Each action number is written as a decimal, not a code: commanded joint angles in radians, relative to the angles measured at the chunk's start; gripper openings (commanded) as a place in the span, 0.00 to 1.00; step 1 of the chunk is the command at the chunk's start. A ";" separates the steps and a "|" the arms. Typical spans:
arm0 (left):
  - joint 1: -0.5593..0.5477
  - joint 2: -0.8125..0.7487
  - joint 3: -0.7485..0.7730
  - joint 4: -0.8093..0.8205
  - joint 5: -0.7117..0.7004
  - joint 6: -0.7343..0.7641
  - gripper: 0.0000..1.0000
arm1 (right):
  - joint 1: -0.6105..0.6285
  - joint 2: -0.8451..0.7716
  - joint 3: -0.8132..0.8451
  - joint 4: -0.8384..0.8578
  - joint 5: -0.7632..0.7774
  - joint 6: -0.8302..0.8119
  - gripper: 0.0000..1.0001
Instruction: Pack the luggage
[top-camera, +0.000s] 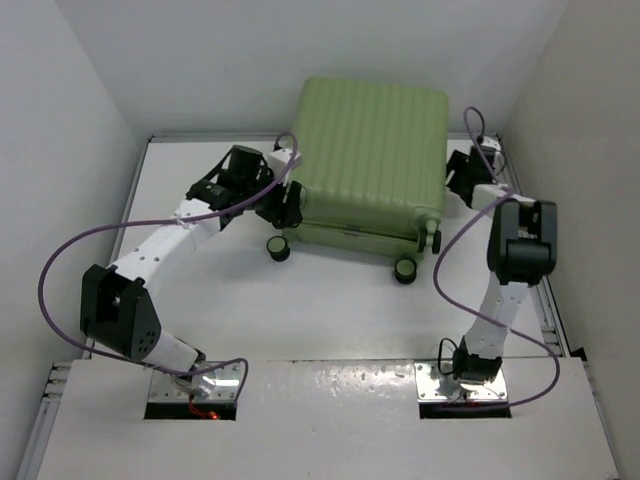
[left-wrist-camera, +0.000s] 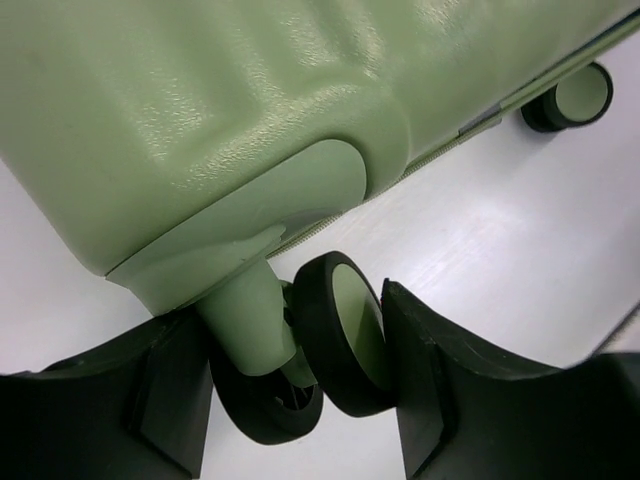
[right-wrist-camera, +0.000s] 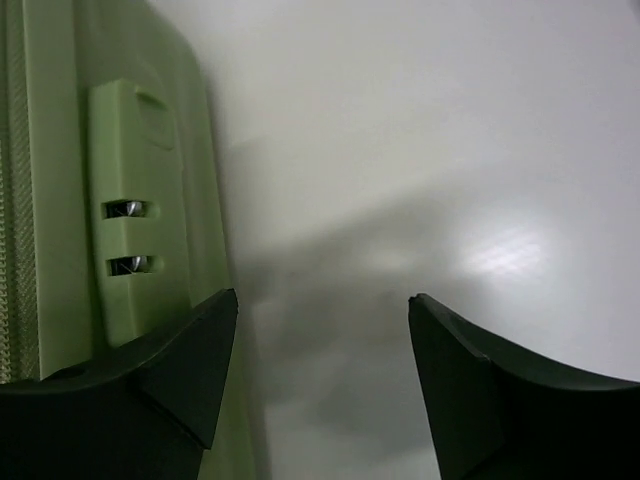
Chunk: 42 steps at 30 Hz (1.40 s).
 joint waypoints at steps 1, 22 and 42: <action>-0.217 0.069 0.002 0.169 0.562 -0.008 0.25 | 0.057 -0.405 -0.025 0.176 -0.701 -0.050 0.74; -0.180 -0.118 -0.120 0.281 0.121 -0.143 0.85 | 0.017 -0.956 -0.129 -1.019 -0.326 -0.469 1.00; 0.134 -0.274 -0.091 0.212 -0.137 -0.114 1.00 | 0.113 -0.853 -0.307 -0.971 -0.034 -0.564 1.00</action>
